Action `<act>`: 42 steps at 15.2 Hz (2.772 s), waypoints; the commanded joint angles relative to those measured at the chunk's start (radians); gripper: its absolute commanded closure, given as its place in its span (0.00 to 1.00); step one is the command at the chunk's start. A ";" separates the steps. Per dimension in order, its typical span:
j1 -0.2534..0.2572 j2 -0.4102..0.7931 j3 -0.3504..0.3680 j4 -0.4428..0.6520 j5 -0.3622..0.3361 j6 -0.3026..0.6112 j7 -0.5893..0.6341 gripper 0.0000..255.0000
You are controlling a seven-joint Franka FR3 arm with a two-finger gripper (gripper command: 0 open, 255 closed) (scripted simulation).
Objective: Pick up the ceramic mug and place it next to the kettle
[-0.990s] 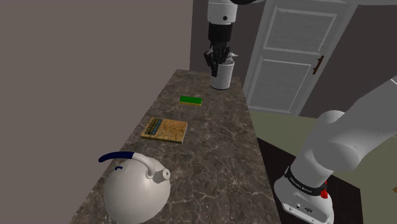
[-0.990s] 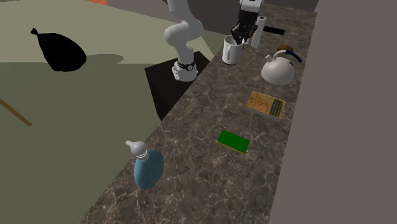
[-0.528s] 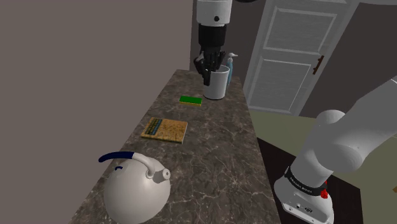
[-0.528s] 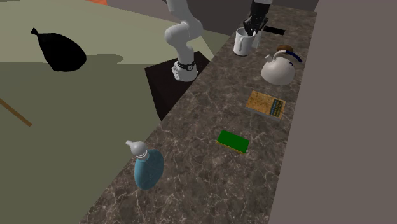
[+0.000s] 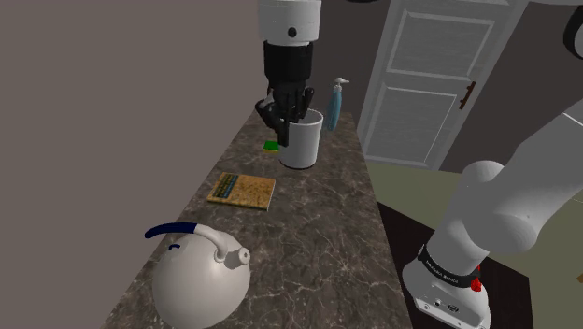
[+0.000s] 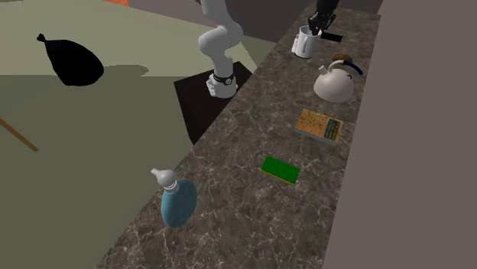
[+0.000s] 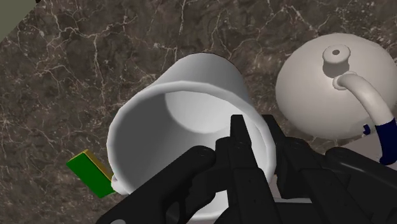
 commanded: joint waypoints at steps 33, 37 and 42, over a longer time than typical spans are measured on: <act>0.013 0.064 0.053 -0.398 0.001 0.458 0.041 1.00; 0.011 0.091 0.061 -0.430 -0.007 0.516 0.051 1.00; 0.008 0.130 0.071 -0.466 -0.023 0.588 0.067 1.00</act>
